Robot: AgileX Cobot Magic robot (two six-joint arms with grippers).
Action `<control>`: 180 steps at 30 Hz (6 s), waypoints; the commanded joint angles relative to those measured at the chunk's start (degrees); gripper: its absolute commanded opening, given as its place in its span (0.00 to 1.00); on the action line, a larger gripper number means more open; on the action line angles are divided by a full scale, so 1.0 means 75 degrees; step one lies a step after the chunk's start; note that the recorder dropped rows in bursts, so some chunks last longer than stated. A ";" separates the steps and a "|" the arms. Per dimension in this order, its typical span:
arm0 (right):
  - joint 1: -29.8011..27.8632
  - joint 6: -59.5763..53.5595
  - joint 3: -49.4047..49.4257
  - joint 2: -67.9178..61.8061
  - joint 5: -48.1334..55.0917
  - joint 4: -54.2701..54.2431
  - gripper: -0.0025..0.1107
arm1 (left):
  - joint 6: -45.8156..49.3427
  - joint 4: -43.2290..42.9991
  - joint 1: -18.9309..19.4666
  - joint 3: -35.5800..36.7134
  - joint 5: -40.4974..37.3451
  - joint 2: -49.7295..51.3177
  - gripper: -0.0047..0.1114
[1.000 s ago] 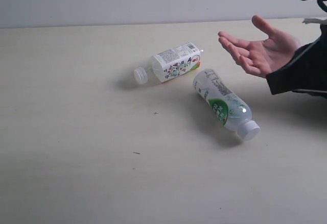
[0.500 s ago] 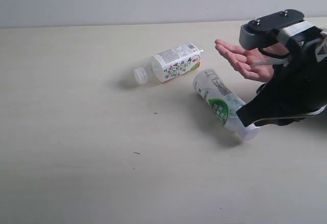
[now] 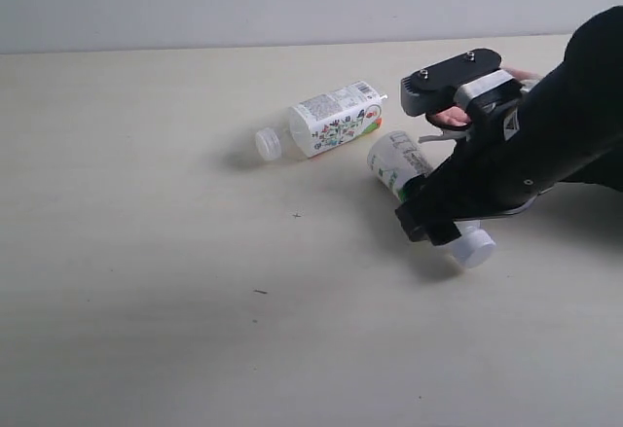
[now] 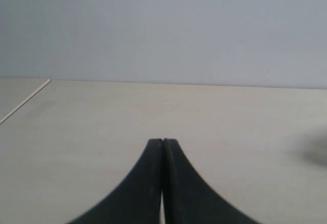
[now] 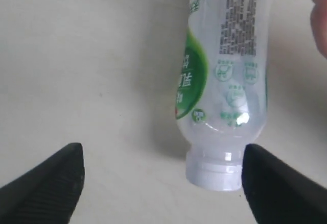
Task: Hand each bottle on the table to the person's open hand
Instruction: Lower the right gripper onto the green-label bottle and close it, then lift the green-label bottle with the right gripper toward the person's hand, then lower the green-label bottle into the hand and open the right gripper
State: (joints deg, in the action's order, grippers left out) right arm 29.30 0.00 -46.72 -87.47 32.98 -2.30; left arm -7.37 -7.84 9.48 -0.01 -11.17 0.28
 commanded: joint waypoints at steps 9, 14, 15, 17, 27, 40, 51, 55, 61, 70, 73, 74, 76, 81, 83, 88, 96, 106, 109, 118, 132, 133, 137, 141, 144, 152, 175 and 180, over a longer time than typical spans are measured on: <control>-0.0001 0.2137 -0.0071 -0.0829 -0.1198 0.2195 0.77 | 0.0007 0.0068 -0.0029 0.0001 -0.0029 -0.0037 0.04; -0.0001 0.2137 -0.0071 -0.1166 -0.1559 0.2195 0.77 | 0.0007 0.0068 -0.0029 0.0001 -0.0029 -0.0037 0.04; -0.0001 0.2237 -0.0071 -0.1252 -0.1786 0.2212 0.77 | 0.0007 0.0068 -0.0029 0.0001 -0.0029 -0.0037 0.04; -0.0001 0.2443 -0.0071 -0.1334 -0.2070 0.2322 0.77 | 0.0007 0.0068 -0.0029 0.0001 -0.0029 -0.0037 0.04; -0.0001 0.4265 -0.0071 -0.1850 -0.2289 0.4364 0.76 | 0.0007 0.0068 -0.0029 0.0001 -0.0029 -0.0037 0.04; -0.0001 0.5001 -0.0071 -0.1941 -0.1936 0.5110 0.41 | 0.0007 0.0068 -0.0029 0.0001 -0.0029 -0.0037 0.04; -0.0001 0.5173 -0.0071 -0.1941 -0.1770 0.5108 0.02 | 0.0007 0.0068 -0.0029 0.0001 -0.0029 -0.0037 0.04; -0.0001 0.5173 -0.0071 -0.1941 -0.1785 0.5108 0.02 | 0.0007 0.0068 -0.0029 0.0001 -0.0029 -0.0037 0.04; -0.0001 0.5173 -0.0071 -0.1859 -0.1785 0.5108 0.02 | 0.0007 0.0068 -0.0029 0.0001 -0.0029 -0.0037 0.04; -0.0001 0.5110 -0.0071 -0.1236 -0.1645 0.4901 0.02 | 0.0007 0.0068 -0.0029 0.0001 -0.0029 -0.0037 0.04; -0.0001 0.5021 -0.0071 -0.1122 -0.1462 0.4901 0.02 | 0.0007 0.0068 -0.0029 0.0001 -0.0029 -0.0037 0.04; -0.0001 0.4920 -0.0071 -0.1092 -0.1406 0.4792 0.02 | 0.0007 0.0068 -0.0029 0.0001 -0.0029 -0.0037 0.04; -0.0001 0.4641 -0.0071 -0.1050 -0.1377 0.4485 0.02 | 0.0007 0.0068 -0.0029 0.0001 -0.0029 -0.0037 0.04; -0.0001 0.3693 -0.0071 -0.1023 -0.1362 0.3531 0.02 | 0.0007 0.0068 -0.0029 0.0001 -0.0029 -0.0037 0.04; -0.0001 0.3356 -0.0071 -0.1023 -0.1290 0.3170 0.02 | 0.0007 0.0068 -0.0029 0.0001 -0.0029 -0.0037 0.04; 0.0013 0.2932 -0.0071 -0.1023 -0.1098 0.2686 0.02 | 0.0007 0.0068 -0.0029 0.0001 -0.0029 -0.0037 0.04; 0.0620 0.2932 -0.0118 -0.0677 -0.1203 0.2714 0.02 | 0.0007 0.0068 -0.0029 0.0001 -0.0029 -0.0037 0.04; 0.0716 0.2715 -0.0742 0.1096 0.0118 0.2321 0.02 | 0.0007 0.0068 -0.0029 0.0001 -0.0029 -0.0037 0.04; 0.0716 0.2663 -0.1088 0.1869 0.0818 0.2321 0.02 | 0.0007 0.0068 -0.0029 0.0001 -0.0029 -0.0037 0.04; 0.0546 0.3479 -0.1574 0.2208 0.2113 0.3102 0.02 | 0.0007 0.0068 -0.0029 0.0001 -0.0029 -0.0037 0.04; -0.0102 0.3939 -0.0746 0.1413 0.1428 0.3825 0.02 | 0.0007 0.0068 -0.0029 0.0001 -0.0029 -0.0037 0.04; -0.0150 0.3939 -0.0746 0.1295 0.1307 0.3825 0.02 | 0.0007 0.0068 -0.0029 0.0001 -0.0029 -0.0037 0.04; -0.0391 0.3920 -0.0746 0.0731 0.0806 0.3826 0.02 | 0.0007 0.0068 -0.0029 0.0001 -0.0029 -0.0037 0.04; -0.0545 0.3739 -0.0760 0.0206 0.0606 0.3940 0.02 | 0.0007 0.0068 -0.0029 0.0001 -0.0029 -0.0037 0.04; -0.0660 0.3767 -0.0760 -0.0134 0.0480 0.4114 0.02 | 0.0007 0.0068 -0.0029 0.0001 -0.0029 -0.0037 0.04; -0.0764 0.3803 -0.0760 -0.0449 -0.0075 0.4086 0.02 | 0.0007 0.0068 -0.0029 0.0001 -0.0029 -0.0037 0.04; -0.0764 0.3803 -0.0760 -0.0449 0.0329 0.4108 0.38 | 0.0007 0.0068 -0.0029 0.0001 -0.0029 -0.0037 0.04; -0.0764 0.3803 -0.0760 -0.0449 0.0326 0.4108 0.51 | 0.0007 0.0068 -0.0029 0.0001 -0.0029 -0.0037 0.04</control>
State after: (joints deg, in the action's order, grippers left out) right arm 24.00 28.68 -52.44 -90.74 34.56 27.95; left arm -7.37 -7.84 9.48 -0.01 -11.17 0.28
